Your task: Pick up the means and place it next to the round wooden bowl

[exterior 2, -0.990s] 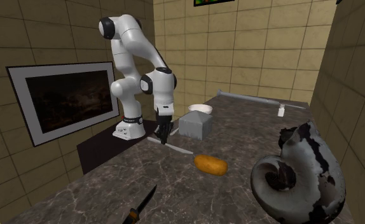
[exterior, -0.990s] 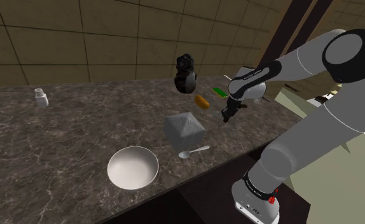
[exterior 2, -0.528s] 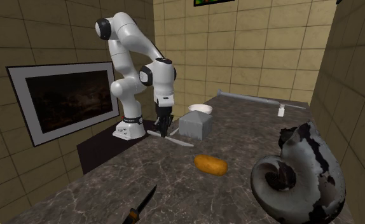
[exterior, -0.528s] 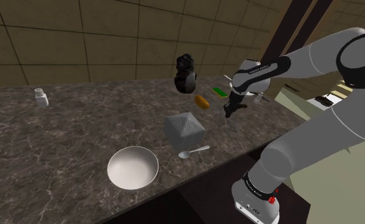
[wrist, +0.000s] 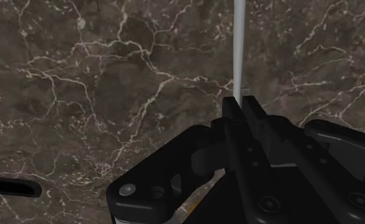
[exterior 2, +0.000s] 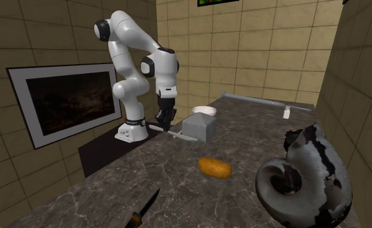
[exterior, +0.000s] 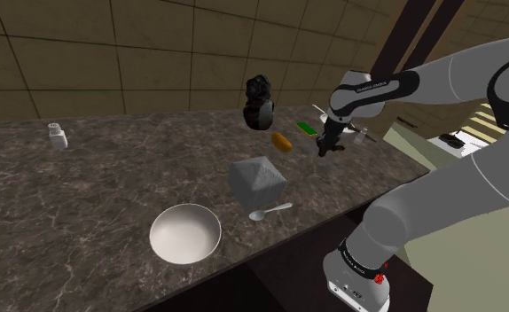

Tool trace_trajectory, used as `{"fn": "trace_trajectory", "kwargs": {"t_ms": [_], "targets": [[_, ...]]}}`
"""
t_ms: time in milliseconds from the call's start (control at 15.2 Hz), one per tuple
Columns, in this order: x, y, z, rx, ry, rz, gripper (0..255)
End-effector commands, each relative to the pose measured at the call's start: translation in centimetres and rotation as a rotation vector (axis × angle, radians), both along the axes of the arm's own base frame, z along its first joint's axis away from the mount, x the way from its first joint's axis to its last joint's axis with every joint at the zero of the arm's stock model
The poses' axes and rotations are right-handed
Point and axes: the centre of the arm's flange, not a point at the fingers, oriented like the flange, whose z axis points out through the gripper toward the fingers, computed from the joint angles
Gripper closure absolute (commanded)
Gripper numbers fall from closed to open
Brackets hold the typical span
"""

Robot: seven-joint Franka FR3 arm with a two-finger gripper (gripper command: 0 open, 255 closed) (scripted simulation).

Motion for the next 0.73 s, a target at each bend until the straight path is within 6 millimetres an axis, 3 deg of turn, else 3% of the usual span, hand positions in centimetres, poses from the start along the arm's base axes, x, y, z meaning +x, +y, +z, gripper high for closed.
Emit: {"fn": "trace_trajectory", "kwargs": {"t_ms": [0, 660], "targets": [[0.0, 0.0, 0.9, 0.000, 0.001, 0.000, 255], [5.4, 12.1, 0.9, 0.000, 0.001, 0.000, 255]]}}
